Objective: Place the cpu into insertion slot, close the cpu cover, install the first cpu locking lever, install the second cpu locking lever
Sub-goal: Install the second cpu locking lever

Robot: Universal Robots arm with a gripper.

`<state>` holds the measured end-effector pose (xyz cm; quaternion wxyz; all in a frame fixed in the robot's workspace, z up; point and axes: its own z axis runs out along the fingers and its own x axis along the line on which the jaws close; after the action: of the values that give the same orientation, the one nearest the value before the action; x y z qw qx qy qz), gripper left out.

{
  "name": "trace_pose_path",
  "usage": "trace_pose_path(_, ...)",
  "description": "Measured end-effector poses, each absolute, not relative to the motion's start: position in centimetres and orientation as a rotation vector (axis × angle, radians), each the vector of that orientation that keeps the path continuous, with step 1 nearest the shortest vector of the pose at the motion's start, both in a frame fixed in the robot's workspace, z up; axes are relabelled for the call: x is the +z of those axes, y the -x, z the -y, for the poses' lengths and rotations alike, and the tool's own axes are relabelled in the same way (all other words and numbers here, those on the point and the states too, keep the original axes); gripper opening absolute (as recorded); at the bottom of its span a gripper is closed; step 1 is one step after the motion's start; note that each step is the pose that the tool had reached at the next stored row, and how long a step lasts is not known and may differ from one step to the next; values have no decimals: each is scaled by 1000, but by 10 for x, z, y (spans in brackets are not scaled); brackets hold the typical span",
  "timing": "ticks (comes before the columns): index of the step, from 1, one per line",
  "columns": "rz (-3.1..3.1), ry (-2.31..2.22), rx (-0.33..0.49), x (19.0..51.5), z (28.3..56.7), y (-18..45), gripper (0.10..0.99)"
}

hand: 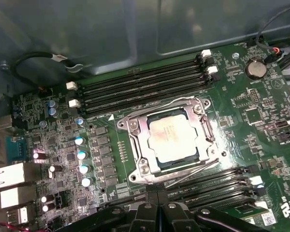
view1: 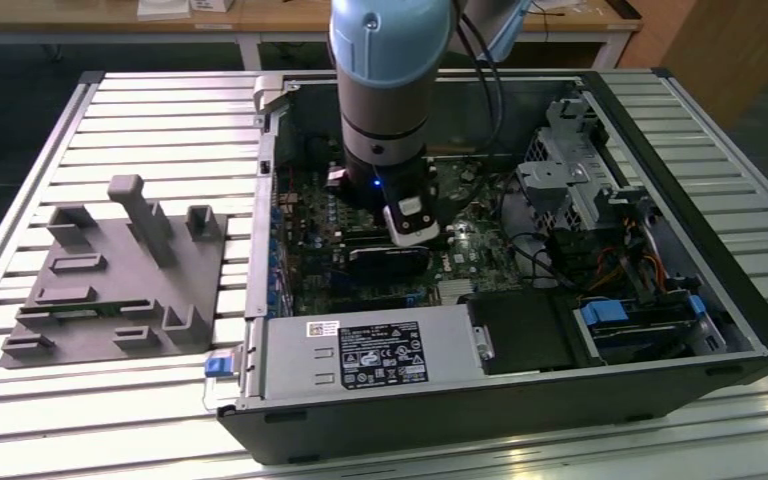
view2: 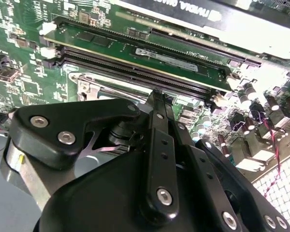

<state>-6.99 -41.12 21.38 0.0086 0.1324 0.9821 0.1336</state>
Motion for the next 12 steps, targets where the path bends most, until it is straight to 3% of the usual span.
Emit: trace_pose_path(12, -3070, -414, 450, 201, 412, 77, 114)
